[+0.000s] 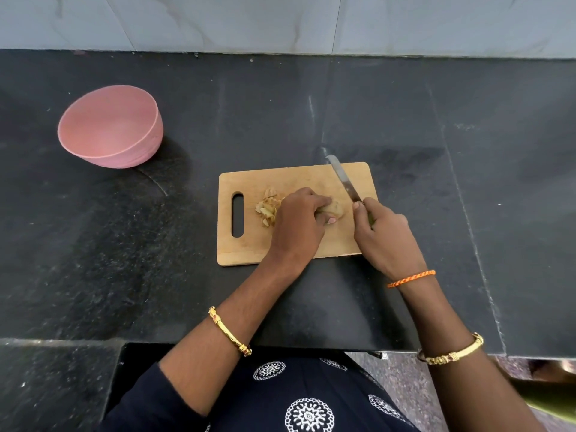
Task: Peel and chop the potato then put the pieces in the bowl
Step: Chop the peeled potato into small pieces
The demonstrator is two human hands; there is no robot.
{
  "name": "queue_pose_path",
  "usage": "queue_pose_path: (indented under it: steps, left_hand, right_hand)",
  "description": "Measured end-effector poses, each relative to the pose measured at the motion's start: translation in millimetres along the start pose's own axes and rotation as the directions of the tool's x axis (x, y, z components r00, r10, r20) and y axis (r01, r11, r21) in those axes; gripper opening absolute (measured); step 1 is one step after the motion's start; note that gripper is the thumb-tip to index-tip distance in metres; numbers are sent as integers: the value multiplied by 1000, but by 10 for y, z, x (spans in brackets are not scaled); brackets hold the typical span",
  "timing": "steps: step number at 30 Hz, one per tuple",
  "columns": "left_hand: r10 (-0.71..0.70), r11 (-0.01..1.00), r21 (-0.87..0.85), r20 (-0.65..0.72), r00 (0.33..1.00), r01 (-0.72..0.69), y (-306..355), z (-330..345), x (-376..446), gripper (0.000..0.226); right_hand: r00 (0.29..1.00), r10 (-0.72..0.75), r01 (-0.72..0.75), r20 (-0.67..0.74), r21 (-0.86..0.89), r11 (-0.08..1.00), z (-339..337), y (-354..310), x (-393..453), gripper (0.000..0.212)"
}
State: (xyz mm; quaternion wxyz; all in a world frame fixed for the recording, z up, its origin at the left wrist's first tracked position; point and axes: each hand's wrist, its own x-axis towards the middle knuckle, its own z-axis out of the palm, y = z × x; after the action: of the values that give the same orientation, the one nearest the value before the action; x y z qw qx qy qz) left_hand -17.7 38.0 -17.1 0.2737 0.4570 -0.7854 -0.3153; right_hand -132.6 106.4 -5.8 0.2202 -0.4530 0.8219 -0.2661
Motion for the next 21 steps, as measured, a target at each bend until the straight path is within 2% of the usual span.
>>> queue_pose_path:
  steps: [4, 9, 17, 21]
  left_hand:
    - [6, 1000, -15, 2, 1000, -5, -22, -7, 18, 31]
    - [14, 1000, -18, -4, 1000, -14, -19, -10, 17, 29]
    - [25, 1000, -9, -9, 1000, -25, -24, -11, 5, 31]
    - [17, 1000, -7, -21, 1000, -17, -27, 10, -12, 30]
  right_hand:
    - [999, -14, 17, 52, -57, 998, 59, 28, -51, 34]
    - [999, -23, 26, 34, -103, 994, 93, 34, -76, 33]
    - [999, -30, 33, 40, -92, 995, 130, 48, -53, 34]
    - [996, 5, 7, 88, -132, 991, 112, 15, -36, 33]
